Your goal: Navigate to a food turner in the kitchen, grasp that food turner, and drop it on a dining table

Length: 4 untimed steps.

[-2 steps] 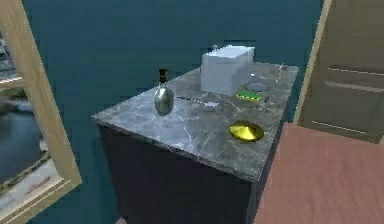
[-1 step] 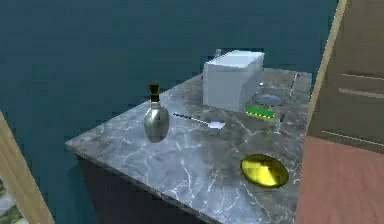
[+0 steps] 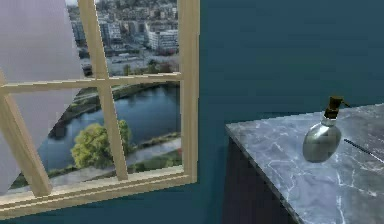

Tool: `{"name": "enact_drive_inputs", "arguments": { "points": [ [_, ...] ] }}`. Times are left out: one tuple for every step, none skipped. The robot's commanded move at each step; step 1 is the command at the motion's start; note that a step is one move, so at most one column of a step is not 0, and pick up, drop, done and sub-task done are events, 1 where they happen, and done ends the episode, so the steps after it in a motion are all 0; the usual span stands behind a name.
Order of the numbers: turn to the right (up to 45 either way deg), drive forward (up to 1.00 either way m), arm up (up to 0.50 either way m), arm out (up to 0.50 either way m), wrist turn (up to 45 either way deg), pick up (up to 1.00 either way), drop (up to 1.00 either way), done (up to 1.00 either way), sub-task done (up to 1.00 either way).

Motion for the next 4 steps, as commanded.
{"name": "enact_drive_inputs", "arguments": {
  "points": [
    [-15.0,0.0,0.0,0.0,0.0,0.0,0.0,0.0,0.0],
    [-3.0,0.0,0.0,0.0,0.0,0.0,0.0,0.0,0.0],
    [45.0,0.0,0.0,0.0,0.0,0.0,0.0,0.0,0.0],
    [45.0,0.0,0.0,0.0,0.0,0.0,0.0,0.0,0.0]
  ]
}}
